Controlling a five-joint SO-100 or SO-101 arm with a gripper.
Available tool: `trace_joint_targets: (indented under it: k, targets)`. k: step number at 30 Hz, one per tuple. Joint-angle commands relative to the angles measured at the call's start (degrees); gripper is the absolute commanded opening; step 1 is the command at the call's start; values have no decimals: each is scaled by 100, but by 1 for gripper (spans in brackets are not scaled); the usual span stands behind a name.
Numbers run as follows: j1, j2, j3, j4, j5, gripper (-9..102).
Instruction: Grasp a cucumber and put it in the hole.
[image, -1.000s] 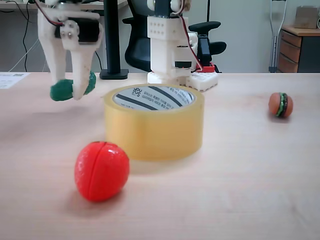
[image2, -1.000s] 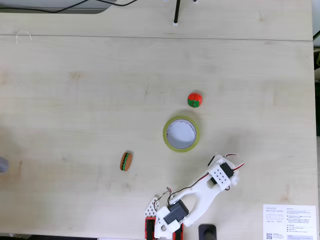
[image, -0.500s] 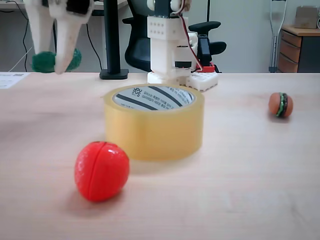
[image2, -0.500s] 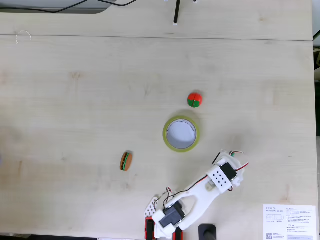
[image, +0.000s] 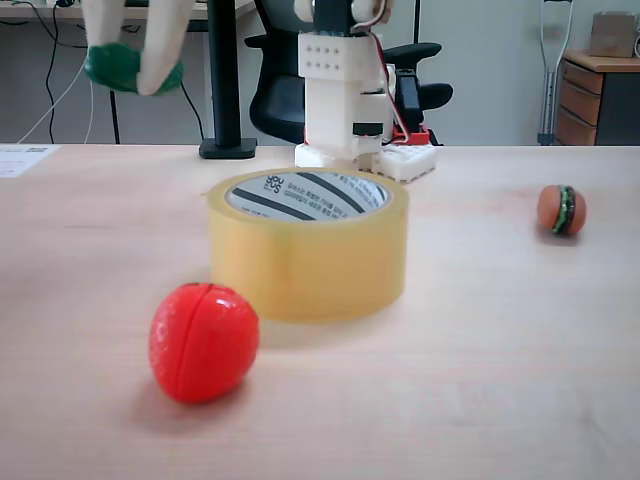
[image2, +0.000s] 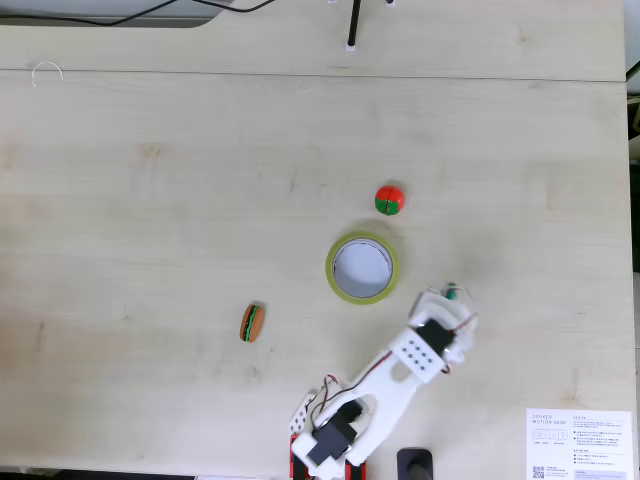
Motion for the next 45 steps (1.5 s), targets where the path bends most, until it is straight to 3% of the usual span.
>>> trace_joint_targets:
  k: [1,20,45]
  targets:
    - [-501,536,-483,105,211,0]
    - [-3050,712,-475,114,1230,0]
    - [-3155,193,-501,-589,1292,0]
